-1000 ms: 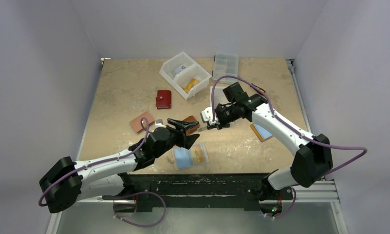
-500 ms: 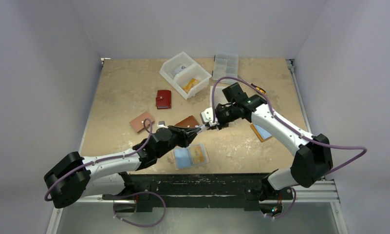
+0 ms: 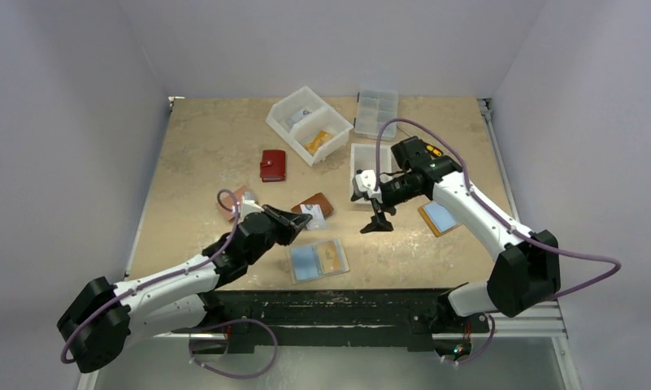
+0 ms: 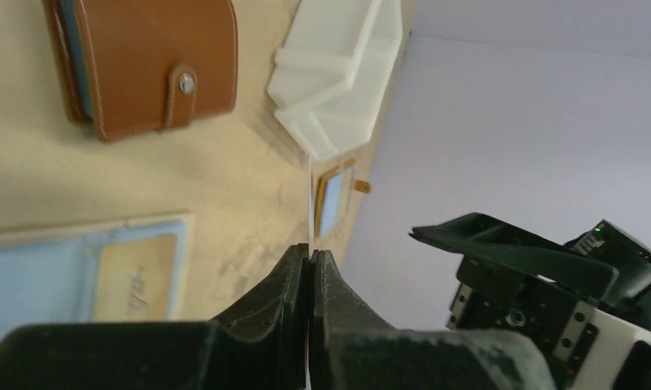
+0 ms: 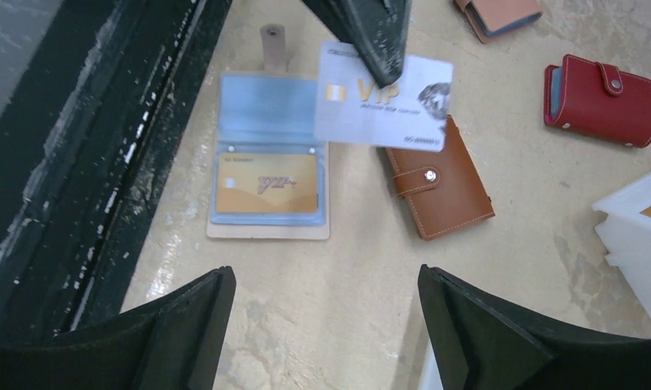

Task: Take the credit cards out of the card holder
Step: Place the credit card in the storage box.

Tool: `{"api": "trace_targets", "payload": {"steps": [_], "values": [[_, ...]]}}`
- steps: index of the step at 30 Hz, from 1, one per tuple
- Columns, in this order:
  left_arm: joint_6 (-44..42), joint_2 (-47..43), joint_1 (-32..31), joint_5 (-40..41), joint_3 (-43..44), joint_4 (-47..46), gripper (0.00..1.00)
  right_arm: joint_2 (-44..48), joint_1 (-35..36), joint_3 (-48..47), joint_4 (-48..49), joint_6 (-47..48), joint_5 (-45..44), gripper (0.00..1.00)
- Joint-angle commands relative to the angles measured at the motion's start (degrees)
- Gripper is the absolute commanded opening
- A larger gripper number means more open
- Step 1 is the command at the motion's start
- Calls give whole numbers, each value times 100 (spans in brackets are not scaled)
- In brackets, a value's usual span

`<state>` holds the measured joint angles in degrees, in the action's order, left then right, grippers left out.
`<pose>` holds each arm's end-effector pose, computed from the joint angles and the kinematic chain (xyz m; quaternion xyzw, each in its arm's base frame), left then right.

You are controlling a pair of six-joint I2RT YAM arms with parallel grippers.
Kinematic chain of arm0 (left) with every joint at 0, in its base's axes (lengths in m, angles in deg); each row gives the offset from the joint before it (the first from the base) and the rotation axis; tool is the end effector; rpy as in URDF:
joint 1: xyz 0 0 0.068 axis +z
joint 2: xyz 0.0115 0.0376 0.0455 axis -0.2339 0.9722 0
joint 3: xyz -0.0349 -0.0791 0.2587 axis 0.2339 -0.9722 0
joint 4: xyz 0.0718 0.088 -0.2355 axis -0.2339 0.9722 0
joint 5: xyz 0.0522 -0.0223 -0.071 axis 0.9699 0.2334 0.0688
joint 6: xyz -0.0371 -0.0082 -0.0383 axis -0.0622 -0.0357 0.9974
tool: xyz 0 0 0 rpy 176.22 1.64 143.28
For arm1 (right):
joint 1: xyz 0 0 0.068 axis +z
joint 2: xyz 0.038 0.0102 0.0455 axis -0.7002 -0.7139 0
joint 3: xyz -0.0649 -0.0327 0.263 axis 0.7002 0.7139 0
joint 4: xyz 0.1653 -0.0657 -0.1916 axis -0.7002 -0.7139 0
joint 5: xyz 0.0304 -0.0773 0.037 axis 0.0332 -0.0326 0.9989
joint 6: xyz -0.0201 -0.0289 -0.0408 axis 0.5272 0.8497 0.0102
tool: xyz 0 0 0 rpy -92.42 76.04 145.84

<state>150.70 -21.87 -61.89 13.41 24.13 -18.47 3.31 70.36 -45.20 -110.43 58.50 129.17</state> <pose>0.1449 -0.1495 0.1956 -0.4243 0.7057 -0.5089 0.2508 0.2349 0.1453 0.2839 -0.7153 0.5172 0.3213 0.3429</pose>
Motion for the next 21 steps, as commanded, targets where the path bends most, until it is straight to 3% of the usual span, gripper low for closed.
{"api": "trace_targets", "payload": {"steps": [1, 6, 8, 12, 18, 21], "values": [[-3494, -338, 482, -18, 569, 725, 0, 342, -379, 235, -246, -45, 946, 93], [-6436, 400, 1397, -664, 1946, 1888, 0, 525, -685, 688, 59, -564, 1229, 93], [-7236, 1036, 1938, -1491, 2721, 2124, 0, 627, -729, 826, 223, -736, 1233, 93], [-8294, 2355, 2740, -2444, 4120, 2466, 0, 785, -866, 1011, 495, -983, 1270, 92], [-9719, 4158, 3166, -2301, 6184, 2775, 0, 1024, -1013, 1327, 705, -1068, 1329, 92], [-10017, 4946, 3253, -2132, 7289, 3001, 0, 1125, -1040, 1462, 771, -1062, 1338, 93]]}}
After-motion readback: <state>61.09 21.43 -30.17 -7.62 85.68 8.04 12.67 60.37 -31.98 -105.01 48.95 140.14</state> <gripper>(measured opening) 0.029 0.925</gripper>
